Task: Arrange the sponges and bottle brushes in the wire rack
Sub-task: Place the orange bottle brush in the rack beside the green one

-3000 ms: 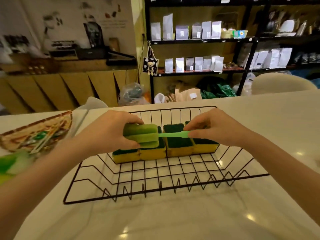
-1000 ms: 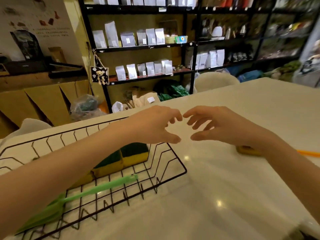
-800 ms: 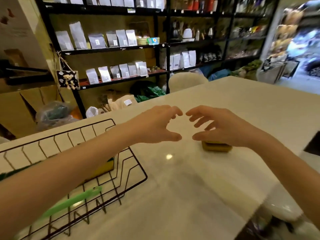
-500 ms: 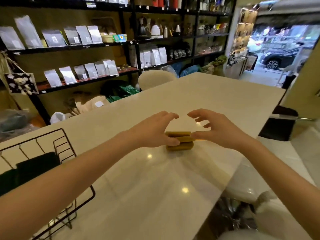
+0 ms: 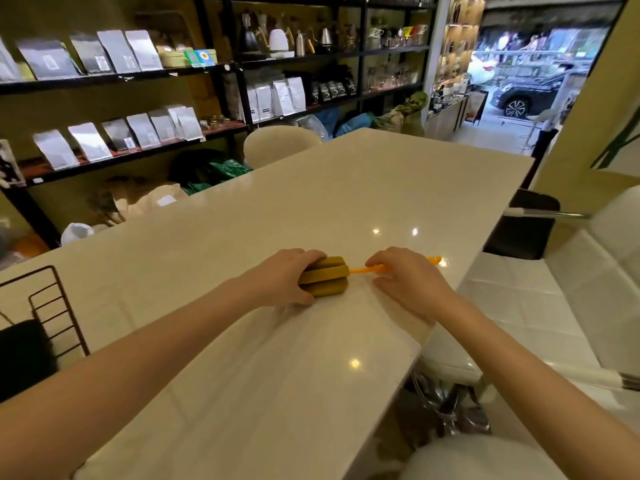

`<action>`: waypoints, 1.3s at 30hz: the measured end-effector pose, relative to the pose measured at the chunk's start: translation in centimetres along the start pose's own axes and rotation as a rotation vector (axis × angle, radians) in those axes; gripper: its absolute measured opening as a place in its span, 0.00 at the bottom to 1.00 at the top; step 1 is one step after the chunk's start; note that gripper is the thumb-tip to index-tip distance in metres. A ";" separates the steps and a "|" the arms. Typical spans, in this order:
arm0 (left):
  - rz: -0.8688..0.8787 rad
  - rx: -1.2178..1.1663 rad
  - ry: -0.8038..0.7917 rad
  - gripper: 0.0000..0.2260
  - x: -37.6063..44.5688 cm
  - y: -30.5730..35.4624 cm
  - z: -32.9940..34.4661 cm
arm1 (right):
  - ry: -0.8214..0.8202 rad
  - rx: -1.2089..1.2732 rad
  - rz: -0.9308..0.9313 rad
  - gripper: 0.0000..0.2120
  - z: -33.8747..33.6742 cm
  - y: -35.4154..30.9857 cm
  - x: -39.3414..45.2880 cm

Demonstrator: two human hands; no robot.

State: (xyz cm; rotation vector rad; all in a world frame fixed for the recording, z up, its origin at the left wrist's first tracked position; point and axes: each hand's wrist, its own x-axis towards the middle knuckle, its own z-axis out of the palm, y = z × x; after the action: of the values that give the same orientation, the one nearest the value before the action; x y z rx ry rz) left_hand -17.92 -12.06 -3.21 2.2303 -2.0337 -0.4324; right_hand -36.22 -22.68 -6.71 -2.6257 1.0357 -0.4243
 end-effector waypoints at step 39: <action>-0.470 -0.047 0.444 0.30 -39.3 -11.6 -6.3 | -0.016 0.309 -0.754 0.08 3.1 -35.1 -3.5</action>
State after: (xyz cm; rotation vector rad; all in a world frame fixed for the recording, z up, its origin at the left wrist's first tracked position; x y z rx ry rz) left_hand -7.89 27.22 5.54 2.4856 -1.2744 -0.0034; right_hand -16.00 4.86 2.72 -2.6235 -0.0755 -0.6497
